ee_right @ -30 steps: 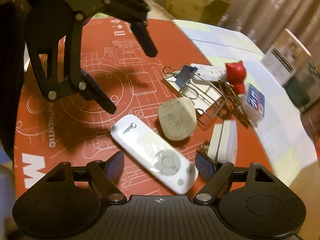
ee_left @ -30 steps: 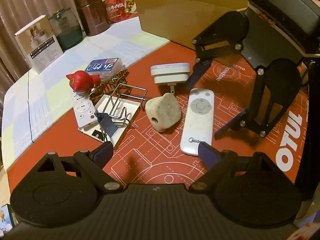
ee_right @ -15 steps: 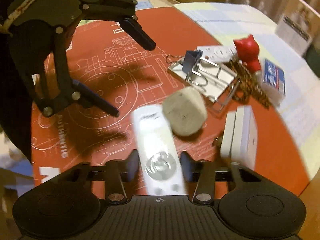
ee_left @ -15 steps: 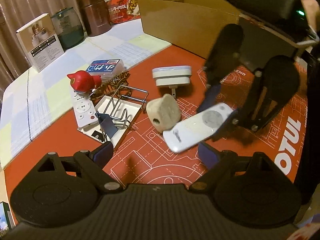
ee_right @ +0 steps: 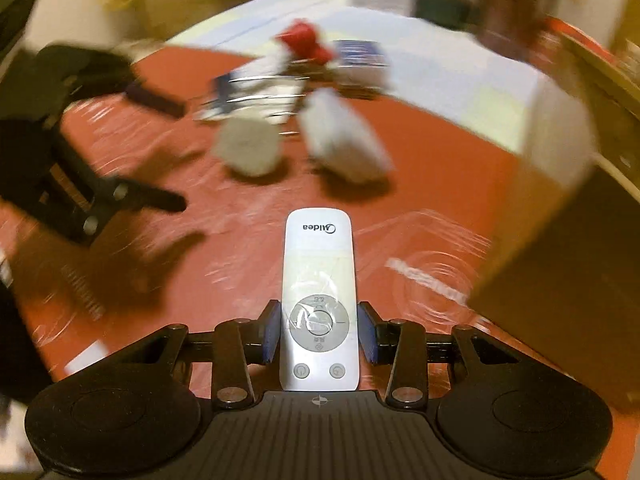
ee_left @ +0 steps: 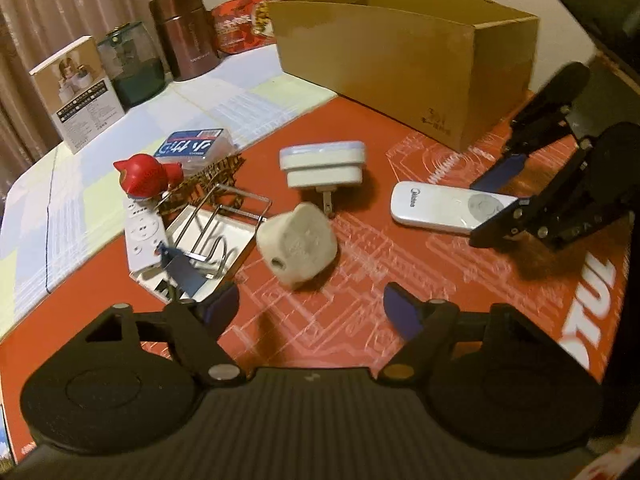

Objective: Organize rigid objects
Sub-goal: 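Grasp the white plug adapter with the left gripper while the right gripper lifts the remote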

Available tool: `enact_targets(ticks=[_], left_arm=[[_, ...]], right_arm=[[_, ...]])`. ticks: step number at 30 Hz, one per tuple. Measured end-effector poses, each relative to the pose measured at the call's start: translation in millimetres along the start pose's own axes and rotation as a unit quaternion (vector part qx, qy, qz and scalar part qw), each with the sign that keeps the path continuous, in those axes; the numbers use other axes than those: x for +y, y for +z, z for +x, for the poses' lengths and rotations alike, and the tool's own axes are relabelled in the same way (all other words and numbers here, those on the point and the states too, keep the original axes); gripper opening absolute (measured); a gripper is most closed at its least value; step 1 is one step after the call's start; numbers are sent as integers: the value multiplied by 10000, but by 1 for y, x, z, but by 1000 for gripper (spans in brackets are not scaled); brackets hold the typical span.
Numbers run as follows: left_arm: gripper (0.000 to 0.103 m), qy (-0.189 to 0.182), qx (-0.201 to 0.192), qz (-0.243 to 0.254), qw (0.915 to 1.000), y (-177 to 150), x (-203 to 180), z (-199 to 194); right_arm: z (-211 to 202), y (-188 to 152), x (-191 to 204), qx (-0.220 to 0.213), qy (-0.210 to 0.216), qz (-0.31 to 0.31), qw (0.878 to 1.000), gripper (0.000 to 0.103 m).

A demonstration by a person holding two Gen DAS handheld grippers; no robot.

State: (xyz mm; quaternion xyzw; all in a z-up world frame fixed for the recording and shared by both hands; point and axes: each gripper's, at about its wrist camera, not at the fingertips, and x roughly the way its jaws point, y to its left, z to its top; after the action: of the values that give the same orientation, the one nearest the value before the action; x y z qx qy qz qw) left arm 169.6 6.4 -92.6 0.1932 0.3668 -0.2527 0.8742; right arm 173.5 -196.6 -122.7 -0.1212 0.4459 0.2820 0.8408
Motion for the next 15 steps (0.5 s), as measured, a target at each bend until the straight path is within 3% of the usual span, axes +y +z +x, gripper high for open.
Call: enact_targets(ticks=[8, 12, 15], left_arm=[[74, 917, -153, -1033, 9903, 21, -2, 23], [74, 1109, -144, -1344, 9846, 28, -1, 32], [66, 1216, -58, -1382, 9829, 32, -6, 39]], right_arm=[[1, 3, -12, -288, -290, 412, 9983, 37], [5, 3, -14, -329, -358, 433, 9979, 37], [3, 2, -15, -402, -388, 486, 9973, 37]])
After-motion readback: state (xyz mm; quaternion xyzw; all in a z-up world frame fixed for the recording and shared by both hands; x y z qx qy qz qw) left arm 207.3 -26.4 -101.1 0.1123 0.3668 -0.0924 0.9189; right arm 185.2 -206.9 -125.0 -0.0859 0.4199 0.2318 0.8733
